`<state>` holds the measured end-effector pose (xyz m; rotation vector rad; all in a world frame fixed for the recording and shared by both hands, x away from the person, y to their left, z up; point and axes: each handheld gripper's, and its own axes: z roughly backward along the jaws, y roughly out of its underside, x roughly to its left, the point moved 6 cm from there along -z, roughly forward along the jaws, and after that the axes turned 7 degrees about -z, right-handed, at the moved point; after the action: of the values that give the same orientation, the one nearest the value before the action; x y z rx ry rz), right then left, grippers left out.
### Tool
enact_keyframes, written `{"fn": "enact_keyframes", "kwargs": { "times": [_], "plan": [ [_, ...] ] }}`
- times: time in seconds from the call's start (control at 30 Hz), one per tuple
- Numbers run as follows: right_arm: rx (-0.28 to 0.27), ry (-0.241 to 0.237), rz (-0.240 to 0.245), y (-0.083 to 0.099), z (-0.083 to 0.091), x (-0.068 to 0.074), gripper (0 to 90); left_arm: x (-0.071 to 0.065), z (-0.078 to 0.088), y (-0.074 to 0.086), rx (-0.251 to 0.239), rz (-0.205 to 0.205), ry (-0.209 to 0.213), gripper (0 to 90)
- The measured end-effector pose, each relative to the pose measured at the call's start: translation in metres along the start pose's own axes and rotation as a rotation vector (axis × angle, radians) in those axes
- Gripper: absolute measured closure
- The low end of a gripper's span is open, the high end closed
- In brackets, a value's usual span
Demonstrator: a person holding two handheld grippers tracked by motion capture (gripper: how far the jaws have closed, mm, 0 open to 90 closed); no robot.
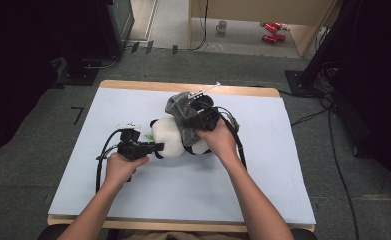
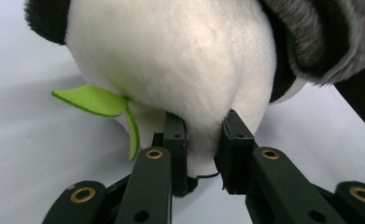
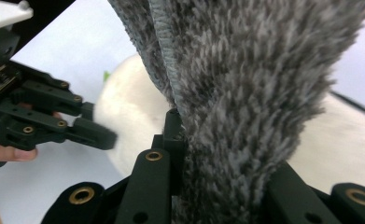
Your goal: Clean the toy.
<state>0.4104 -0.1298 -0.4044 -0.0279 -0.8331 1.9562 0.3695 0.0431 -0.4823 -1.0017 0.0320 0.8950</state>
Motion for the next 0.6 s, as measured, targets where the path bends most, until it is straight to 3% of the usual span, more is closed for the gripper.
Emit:
{"fn": "enact_keyframes", "kwargs": {
  "times": [0.07, 0.17, 0.6],
  "plan": [
    [0.015, -0.035, -0.003, 0.002, -0.010, 0.008, 77.6, 0.000, 0.000, 0.000, 0.000, -0.002, -0.003, 76.3],
    [0.019, -0.049, 0.008, 0.005, -0.022, 0.018, 77.8, 0.001, 0.000, 0.001, 0.006, 0.002, -0.008, 76.3],
    [0.014, -0.116, 0.003, -0.001, -0.037, 0.040, 78.1, 0.002, 0.000, 0.000, 0.004, 0.002, -0.008, 76.3]
  ]
}}
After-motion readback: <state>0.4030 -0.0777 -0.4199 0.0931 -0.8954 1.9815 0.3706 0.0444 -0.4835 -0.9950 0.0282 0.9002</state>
